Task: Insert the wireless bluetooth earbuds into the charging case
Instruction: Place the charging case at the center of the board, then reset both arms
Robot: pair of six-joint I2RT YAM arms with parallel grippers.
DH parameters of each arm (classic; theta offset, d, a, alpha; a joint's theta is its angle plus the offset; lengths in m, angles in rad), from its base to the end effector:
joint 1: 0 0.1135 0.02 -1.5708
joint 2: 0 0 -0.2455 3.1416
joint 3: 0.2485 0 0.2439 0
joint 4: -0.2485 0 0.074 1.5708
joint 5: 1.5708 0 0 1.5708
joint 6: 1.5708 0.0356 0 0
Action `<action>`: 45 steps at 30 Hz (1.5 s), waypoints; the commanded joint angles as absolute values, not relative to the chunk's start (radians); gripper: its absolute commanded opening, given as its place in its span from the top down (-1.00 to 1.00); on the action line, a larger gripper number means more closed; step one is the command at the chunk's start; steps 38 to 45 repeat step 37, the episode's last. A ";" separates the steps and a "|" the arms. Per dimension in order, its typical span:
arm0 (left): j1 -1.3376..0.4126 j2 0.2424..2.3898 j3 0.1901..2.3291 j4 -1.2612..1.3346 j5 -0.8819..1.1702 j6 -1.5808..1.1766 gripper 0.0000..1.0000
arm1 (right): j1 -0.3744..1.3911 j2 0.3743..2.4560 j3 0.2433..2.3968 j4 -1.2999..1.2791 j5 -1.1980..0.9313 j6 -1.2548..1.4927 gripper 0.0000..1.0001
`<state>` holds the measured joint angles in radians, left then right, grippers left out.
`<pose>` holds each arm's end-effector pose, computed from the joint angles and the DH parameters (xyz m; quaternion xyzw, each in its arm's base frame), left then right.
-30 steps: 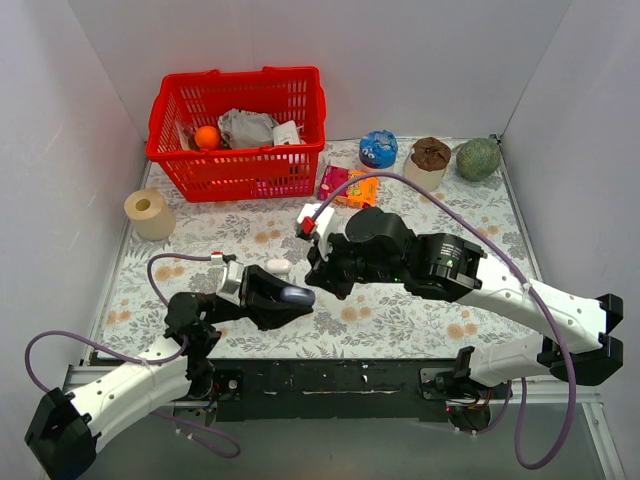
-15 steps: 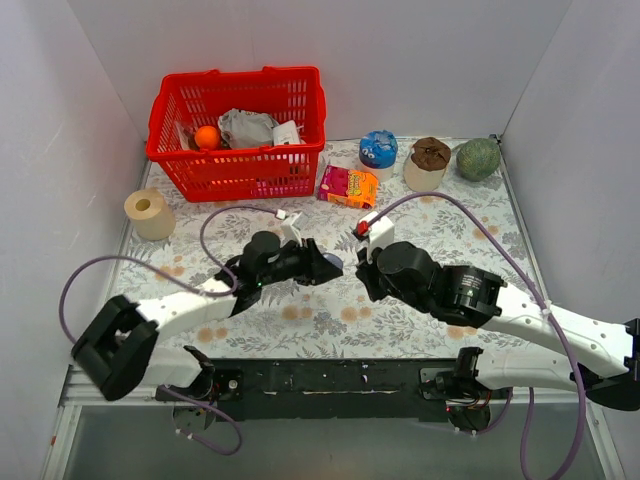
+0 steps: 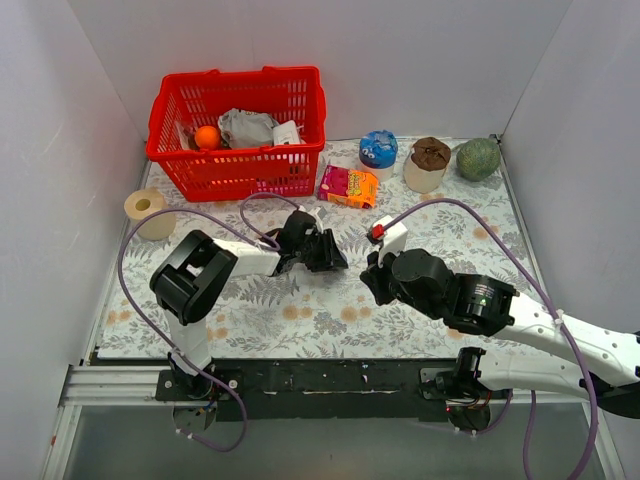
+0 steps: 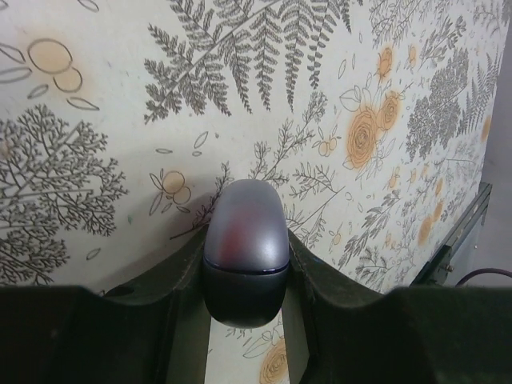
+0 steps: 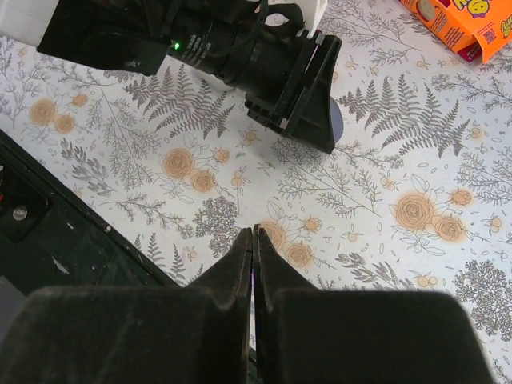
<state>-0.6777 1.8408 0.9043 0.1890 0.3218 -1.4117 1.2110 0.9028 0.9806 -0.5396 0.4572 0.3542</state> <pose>0.2679 -0.2301 0.1220 -0.2648 0.8674 -0.4153 0.0714 0.0829 0.1759 0.3372 -0.2354 0.8028 0.2250 0.4995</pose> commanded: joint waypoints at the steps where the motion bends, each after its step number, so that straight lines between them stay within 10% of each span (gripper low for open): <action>1: -0.649 1.861 0.942 0.123 0.302 -1.373 0.60 | 1.210 0.876 0.976 -0.485 0.454 0.368 0.91; 11: -0.558 1.622 0.801 0.020 0.265 -1.295 0.07 | 1.209 0.844 0.954 -0.482 0.453 0.368 0.81; 12: -0.548 1.579 0.779 0.006 0.264 -1.289 -0.30 | 1.209 0.844 0.951 -0.477 0.454 0.368 0.81; 18: -0.515 1.496 0.755 -0.099 0.239 -1.278 -0.80 | 1.209 0.841 0.943 -0.472 0.437 0.386 0.79; 33: -0.514 0.723 0.535 -0.331 -0.256 -1.617 -0.96 | 1.210 0.831 0.723 -0.239 0.347 0.428 0.35; 36: -0.515 0.704 0.569 -0.363 -0.244 -1.583 -0.97 | 1.212 0.835 0.709 -0.189 0.341 0.460 -0.12; 37: -0.514 0.712 0.586 -0.379 -0.241 -1.541 -0.96 | 1.210 0.836 0.701 -0.177 0.344 0.468 -0.90; 45: -0.514 0.712 0.586 -0.379 -0.241 -1.541 -0.96 | 1.210 0.836 0.701 -0.177 0.344 0.468 -0.90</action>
